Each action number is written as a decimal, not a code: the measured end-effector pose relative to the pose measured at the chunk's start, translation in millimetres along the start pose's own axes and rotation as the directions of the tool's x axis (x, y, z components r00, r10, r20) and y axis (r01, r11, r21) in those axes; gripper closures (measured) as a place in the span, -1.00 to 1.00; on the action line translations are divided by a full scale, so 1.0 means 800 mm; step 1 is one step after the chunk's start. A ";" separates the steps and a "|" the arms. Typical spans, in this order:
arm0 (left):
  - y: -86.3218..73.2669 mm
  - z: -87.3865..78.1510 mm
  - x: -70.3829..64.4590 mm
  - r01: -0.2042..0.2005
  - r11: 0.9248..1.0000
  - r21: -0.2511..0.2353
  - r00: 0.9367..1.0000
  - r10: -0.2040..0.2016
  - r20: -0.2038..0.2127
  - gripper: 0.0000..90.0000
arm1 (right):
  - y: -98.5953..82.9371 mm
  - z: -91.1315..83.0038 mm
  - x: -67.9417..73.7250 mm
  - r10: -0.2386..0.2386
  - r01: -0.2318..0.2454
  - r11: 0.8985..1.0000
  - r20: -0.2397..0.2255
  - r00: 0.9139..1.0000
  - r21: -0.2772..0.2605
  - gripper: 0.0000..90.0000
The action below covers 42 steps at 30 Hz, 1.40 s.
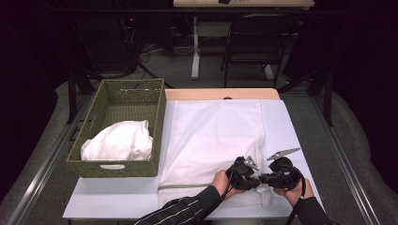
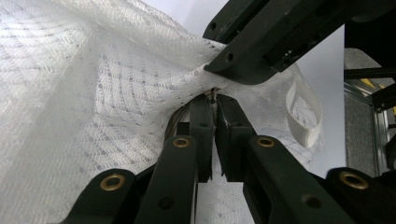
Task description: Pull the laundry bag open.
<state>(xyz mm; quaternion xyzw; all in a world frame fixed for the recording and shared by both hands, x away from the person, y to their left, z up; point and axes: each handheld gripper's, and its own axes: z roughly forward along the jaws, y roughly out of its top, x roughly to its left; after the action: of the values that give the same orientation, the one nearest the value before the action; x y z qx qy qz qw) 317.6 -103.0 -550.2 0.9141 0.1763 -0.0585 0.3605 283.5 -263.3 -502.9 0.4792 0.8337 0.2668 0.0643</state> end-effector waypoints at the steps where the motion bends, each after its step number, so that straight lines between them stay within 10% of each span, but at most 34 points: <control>1: 0.000 0.000 0.000 0.004 1.000 0.001 1.000 -0.004 -0.003 0.90 | 0.000 0.000 0.000 -0.009 0.009 1.000 0.004 1.000 0.007 0.92; 42: -0.019 -0.036 0.018 0.090 0.994 0.057 0.996 -0.089 -0.032 0.91 | -0.003 -0.002 -0.010 -0.010 0.009 1.000 0.072 0.997 0.011 0.92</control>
<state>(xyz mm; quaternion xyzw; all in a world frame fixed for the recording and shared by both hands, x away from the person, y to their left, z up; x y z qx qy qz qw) 324.7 -68.9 -542.0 0.9161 0.2206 -0.0665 0.3281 285.3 -271.4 -504.0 0.4850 0.8345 0.2445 0.0931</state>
